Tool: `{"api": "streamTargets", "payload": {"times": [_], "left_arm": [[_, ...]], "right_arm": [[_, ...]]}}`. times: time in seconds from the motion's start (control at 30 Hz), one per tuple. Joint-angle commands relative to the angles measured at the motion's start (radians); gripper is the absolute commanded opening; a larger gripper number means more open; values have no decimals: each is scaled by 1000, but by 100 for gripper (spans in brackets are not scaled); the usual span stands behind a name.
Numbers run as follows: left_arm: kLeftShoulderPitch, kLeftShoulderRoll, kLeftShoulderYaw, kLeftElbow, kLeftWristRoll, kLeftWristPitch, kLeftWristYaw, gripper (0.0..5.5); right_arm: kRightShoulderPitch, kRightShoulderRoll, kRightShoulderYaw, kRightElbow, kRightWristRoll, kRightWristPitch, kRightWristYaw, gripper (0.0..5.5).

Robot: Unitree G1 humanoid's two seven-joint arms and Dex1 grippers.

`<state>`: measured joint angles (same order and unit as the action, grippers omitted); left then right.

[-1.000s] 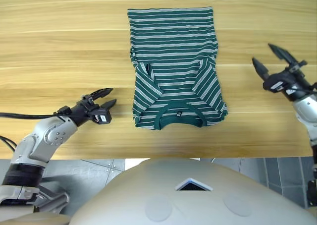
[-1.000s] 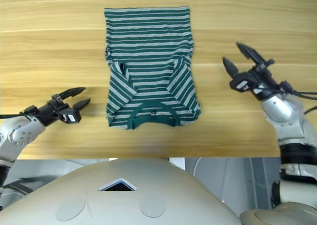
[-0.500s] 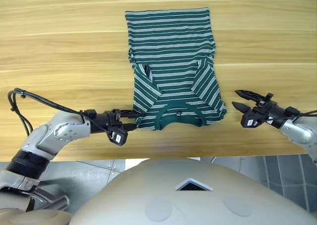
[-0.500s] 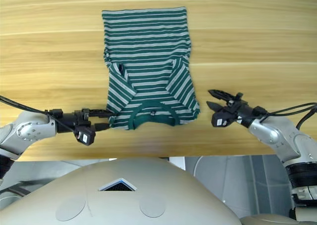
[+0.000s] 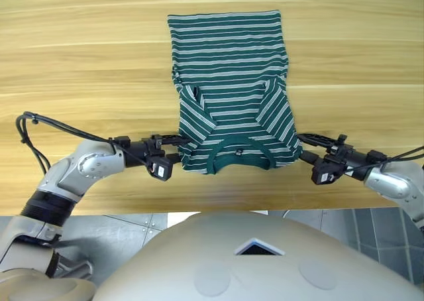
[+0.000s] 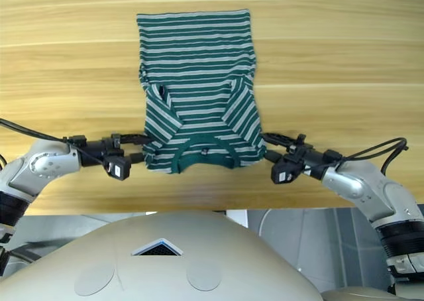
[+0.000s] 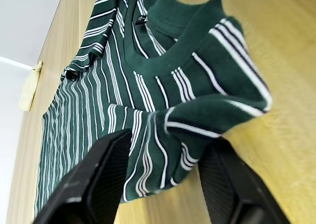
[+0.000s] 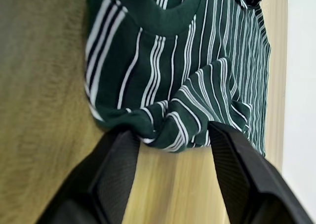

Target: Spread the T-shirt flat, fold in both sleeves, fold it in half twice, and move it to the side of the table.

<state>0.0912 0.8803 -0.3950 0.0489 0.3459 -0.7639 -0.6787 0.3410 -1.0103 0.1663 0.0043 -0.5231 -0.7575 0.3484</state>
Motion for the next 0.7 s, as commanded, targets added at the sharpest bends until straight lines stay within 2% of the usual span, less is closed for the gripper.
{"api": "streamTargets", "payload": {"times": [0.03, 0.2, 0.37, 0.6, 0.7], "left_arm": [[31, 2, -53, 39, 61, 20, -42, 192], [32, 6, -70, 33, 57, 14, -42, 102], [32, -4, -81, 38, 60, 15, -33, 16], [31, -18, -77, 63, 59, 15, -11, 1], [37, -24, -51, 74, 48, 6, 26, 1]], "right_arm": [[5, -7, 34, 21, -23, -2, 50, 249], [-12, 2, 47, 42, -39, -7, 43, 249], [-37, 13, 66, 75, -49, -15, 34, 153], [-60, 22, 87, 102, -40, -27, 32, 15], [-59, 28, 84, 111, -28, -24, 23, 0]]}}
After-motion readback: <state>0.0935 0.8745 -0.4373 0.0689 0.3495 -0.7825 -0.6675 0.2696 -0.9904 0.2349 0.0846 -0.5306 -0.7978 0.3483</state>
